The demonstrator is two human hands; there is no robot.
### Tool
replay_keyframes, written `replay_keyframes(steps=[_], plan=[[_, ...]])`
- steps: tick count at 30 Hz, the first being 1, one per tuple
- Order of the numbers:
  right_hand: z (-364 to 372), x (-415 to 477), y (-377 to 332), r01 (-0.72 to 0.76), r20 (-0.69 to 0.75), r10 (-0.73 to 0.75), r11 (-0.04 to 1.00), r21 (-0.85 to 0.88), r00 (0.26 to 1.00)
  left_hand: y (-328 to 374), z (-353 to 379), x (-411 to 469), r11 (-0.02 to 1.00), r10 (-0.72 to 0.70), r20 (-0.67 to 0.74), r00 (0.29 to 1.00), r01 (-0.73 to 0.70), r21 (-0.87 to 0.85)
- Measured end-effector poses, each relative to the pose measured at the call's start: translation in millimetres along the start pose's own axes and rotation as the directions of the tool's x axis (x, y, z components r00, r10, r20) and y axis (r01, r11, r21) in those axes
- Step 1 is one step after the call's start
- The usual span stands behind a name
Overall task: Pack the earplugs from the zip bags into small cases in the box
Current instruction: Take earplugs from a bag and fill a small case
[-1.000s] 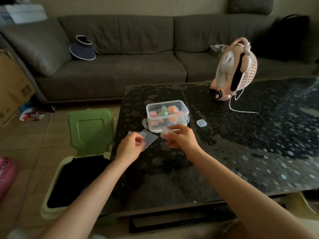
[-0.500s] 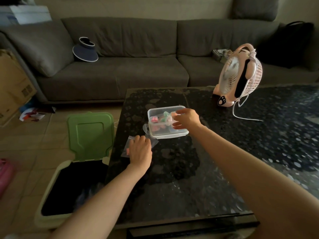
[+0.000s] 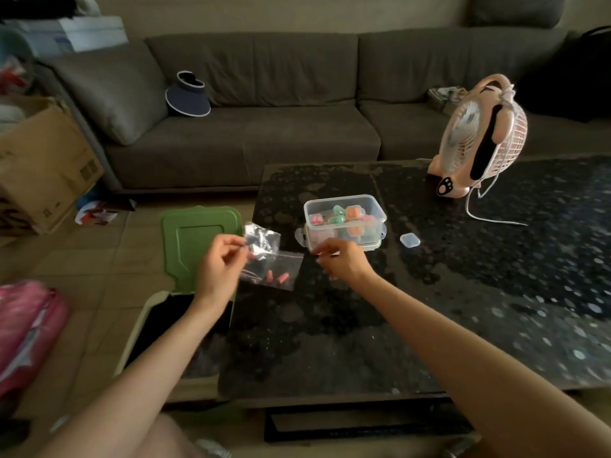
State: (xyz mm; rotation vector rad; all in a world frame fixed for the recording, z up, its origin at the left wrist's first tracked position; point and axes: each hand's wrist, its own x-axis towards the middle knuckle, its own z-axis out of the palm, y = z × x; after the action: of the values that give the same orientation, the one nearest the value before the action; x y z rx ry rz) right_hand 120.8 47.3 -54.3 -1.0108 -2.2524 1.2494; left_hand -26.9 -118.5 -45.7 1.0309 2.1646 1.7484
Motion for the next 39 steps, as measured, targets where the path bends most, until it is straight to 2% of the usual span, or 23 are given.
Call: replay_keyframes(steps=[3, 6, 12, 15, 17, 20, 23, 25, 27, 30, 32, 33, 35, 39], plan=[[26.0, -3.8, -2.1, 0.099, 0.132, -0.08, 0.984, -0.149, 0.988, -28.1, -37.1, 12.9, 0.985, -0.161, -0.161, 0.974, 0.168, 0.03], [50.9, -4.3, -1.6, 0.153, 0.144, -0.119, 0.954, -0.258, 0.982, -75.8, -67.4, 23.9, 0.928, -0.313, -0.272, 0.91, 0.354, 0.115], [75.3, -0.4, -1.4, 0.223, 0.151, -0.172, 0.86, -0.458, 0.973, -154.3, -96.4, 23.1, 0.785, -0.497, -0.282, 0.82, 0.564, 0.255], [80.4, 1.1, -0.2, 0.245, 0.105, -0.221, 0.891, -0.382, 0.97, -176.0, -101.4, 18.4, 0.695, -0.586, -0.281, 0.76, 0.65, 0.307], [81.6, 1.7, 0.6, 0.236, 0.061, -0.228, 0.926, -0.296, 0.972, -174.2, -100.1, 17.5, 0.689, -0.598, -0.256, 0.76, 0.65, 0.321], [77.9, 2.7, 0.8, 0.227, 0.019, -0.228, 0.951, -0.212, 0.973, -143.9, -92.1, 17.2, 0.754, -0.55, -0.18, 0.815, 0.578, 0.314], [68.8, -2.8, 0.3, 0.284, -0.016, -0.292, 0.939, -0.193, 0.956, -89.0, -75.6, 14.6, 0.828, -0.529, 0.056, 0.847, 0.5, 0.254], [61.1, -11.9, 2.0, 0.362, -0.035, -0.376, 0.909, -0.207, 0.926, -51.3, -58.7, 11.1, 0.849, -0.521, 0.231, 0.821, 0.474, 0.232], [52.6, -24.6, 4.0, 0.438, -0.051, -0.456, 0.876, -0.203, 0.888, -22.0, -41.5, 6.3, 0.853, -0.522, 0.339, 0.783, 0.485, 0.193], [39.2, -44.9, 7.4, 0.529, -0.074, -0.55, 0.826, -0.196, 0.832, 1.8, -14.4, -4.2, 0.777, -0.578, 0.448, 0.682, 0.628, 0.047], [31.4, -58.2, 9.3, 0.562, -0.077, -0.581, 0.808, -0.178, 0.81, 11.7, 1.8, -11.9, 0.688, -0.613, 0.48, 0.628, 0.722, -0.066], [28.0, -64.4, 10.7, 0.573, -0.076, -0.59, 0.803, -0.165, 0.804, 15.2, 9.2, -15.4, 0.657, -0.622, 0.476, 0.622, 0.745, -0.114], [21.9, -76.1, 13.7, 0.572, -0.061, -0.582, 0.811, -0.127, 0.811, 19.3, 22.6, -21.6, 0.633, -0.629, 0.443, 0.638, 0.752, -0.183], [14.7, -95.7, 24.9, 0.524, -0.028, -0.527, 0.848, -0.079, 0.849, 23.9, 41.4, -39.8, 0.647, -0.604, 0.378, 0.701, 0.709, -0.28]])
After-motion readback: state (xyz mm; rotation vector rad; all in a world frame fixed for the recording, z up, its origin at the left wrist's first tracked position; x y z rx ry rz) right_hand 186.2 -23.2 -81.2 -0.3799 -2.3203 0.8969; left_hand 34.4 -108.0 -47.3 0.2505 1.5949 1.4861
